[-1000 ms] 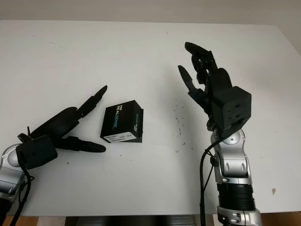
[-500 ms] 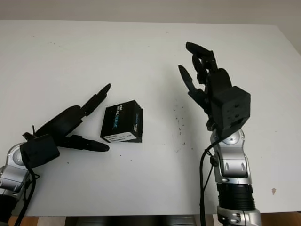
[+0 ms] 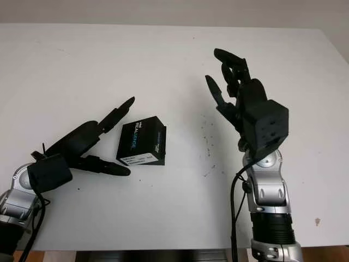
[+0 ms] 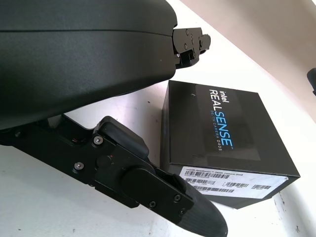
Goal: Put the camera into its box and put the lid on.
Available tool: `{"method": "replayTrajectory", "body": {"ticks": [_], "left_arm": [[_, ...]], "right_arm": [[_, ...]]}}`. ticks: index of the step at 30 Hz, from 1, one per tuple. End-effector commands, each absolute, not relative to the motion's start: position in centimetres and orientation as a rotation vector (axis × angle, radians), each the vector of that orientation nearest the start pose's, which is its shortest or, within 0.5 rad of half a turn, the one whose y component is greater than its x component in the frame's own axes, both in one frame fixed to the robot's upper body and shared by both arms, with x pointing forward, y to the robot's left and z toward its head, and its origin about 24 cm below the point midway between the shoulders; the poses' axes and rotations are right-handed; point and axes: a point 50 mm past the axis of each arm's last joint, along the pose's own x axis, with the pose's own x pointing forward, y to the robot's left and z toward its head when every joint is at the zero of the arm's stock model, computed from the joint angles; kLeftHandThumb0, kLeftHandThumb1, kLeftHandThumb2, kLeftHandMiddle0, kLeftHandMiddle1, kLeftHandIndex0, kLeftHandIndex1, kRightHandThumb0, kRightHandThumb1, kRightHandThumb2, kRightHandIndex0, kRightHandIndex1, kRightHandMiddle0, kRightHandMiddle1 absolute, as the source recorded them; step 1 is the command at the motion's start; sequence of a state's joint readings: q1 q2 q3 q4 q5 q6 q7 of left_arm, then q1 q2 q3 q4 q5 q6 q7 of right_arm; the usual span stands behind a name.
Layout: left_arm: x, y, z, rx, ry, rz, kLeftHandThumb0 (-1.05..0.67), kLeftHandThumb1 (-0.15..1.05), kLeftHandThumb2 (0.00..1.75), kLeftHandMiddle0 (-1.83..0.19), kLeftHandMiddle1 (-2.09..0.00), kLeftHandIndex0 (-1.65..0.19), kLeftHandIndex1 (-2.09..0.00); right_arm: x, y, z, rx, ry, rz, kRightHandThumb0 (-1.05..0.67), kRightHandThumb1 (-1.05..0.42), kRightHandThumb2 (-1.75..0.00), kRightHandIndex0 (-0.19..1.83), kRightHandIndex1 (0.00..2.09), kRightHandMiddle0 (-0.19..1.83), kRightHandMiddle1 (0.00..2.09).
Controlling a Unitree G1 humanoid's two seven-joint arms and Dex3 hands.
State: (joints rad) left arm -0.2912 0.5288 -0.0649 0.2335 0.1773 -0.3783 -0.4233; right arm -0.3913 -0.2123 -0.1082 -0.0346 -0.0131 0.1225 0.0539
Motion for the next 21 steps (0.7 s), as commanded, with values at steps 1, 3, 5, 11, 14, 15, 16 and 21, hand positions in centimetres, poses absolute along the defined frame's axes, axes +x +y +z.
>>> {"method": "replayTrajectory", "body": {"ticks": [1, 3, 5, 11, 14, 15, 16, 21], "left_arm": [[29.70, 19.52, 10.70, 0.781, -0.269, -0.535, -0.78, 0.79, 0.04, -0.05, -0.12, 0.04, -0.10], [29.68, 19.43, 10.71, 0.776, -0.279, -0.526, -0.75, 0.79, 0.04, -0.09, -0.16, 0.01, -0.12], [29.66, 19.39, 10.68, 0.773, -0.289, -0.512, -0.71, 0.78, 0.05, 0.02, -0.51, -0.05, -0.14], [29.59, 19.33, 10.62, 0.751, -0.315, -0.481, -0.61, 0.78, 0.06, 0.10, -1.06, -0.20, -0.26], [29.55, 19.33, 10.63, 0.758, -0.323, -0.472, -0.58, 0.79, 0.06, 0.07, -1.17, -0.22, -0.35], [29.53, 19.33, 10.62, 0.762, -0.329, -0.467, -0.57, 0.79, 0.05, 0.06, -1.20, -0.18, -0.45], [29.51, 19.34, 10.61, 0.766, -0.335, -0.462, -0.57, 0.78, 0.05, 0.05, -1.23, -0.15, -0.56], [29.41, 19.38, 10.55, 0.749, -0.365, -0.430, -0.51, 0.80, 0.06, -0.02, -1.35, -0.11, -0.84]], "right_arm": [[31.18, -18.36, 15.72, -0.196, -0.312, -0.004, -0.60, -1.05, -0.34, 0.14, 0.04, -0.06, 0.73], [31.14, -18.32, 15.73, -0.200, -0.309, -0.005, -0.60, -1.05, -0.34, 0.14, 0.04, -0.06, 0.74], [31.12, -18.27, 15.75, -0.207, -0.309, -0.008, -0.61, -1.05, -0.35, 0.15, 0.05, -0.06, 0.74], [31.15, -18.25, 15.68, -0.194, -0.306, -0.011, -0.60, -1.05, -0.35, 0.15, 0.05, -0.08, 0.81], [31.13, -18.27, 15.69, -0.194, -0.306, -0.009, -0.60, -1.05, -0.35, 0.14, 0.05, -0.09, 0.82], [31.13, -18.29, 15.69, -0.194, -0.305, -0.009, -0.60, -1.05, -0.35, 0.14, 0.05, -0.09, 0.82], [31.12, -18.29, 15.69, -0.194, -0.305, -0.007, -0.60, -1.05, -0.35, 0.14, 0.05, -0.09, 0.81], [31.06, -18.35, 15.68, -0.208, -0.306, -0.010, -0.60, -1.05, -0.35, 0.14, 0.05, -0.10, 0.79]]}}
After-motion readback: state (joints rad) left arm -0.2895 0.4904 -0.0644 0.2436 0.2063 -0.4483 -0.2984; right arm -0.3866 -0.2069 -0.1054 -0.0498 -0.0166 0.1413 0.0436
